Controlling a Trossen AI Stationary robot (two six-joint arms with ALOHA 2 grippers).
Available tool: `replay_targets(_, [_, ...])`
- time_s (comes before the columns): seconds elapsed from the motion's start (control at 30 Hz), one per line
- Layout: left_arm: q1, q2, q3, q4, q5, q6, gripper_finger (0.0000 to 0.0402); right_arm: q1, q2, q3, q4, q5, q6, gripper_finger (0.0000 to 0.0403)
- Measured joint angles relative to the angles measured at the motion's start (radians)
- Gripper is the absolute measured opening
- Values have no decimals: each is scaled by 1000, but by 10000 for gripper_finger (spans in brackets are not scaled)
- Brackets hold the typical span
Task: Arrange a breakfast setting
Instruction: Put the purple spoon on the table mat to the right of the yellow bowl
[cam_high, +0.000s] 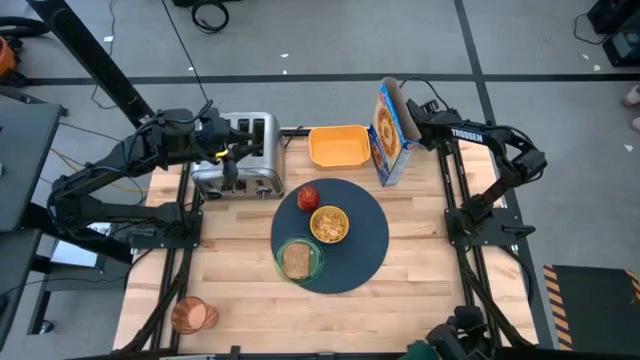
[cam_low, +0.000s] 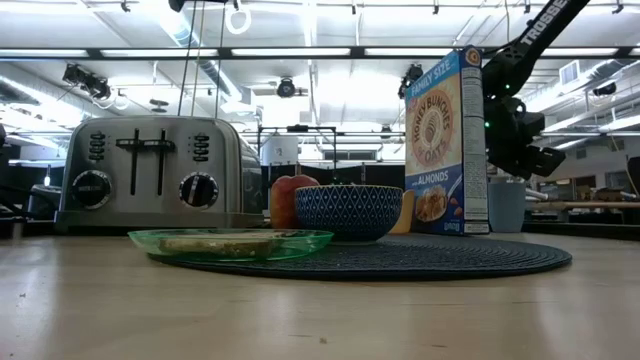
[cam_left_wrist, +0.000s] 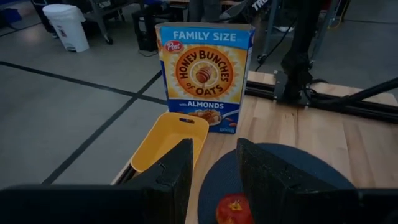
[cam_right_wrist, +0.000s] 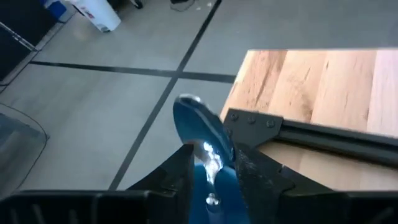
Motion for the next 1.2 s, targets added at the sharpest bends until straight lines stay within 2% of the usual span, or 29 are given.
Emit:
replay_targets(0.4, [0, 0, 0, 47, 0, -5, 133, 28, 0, 0, -9, 62, -96, 74])
replay_targets(0.7, [0, 0, 0, 76, 0, -29, 133, 59, 0, 0, -15, 137, -203, 8])
replay_targets(1.07, [0, 0, 0, 83, 0, -8, 133, 77, 0, 0, -16, 131, -222, 7])
replay_targets(1.2, [0, 0, 0, 84, 0, -2, 133, 91, 0, 0, -19, 133, -243, 35])
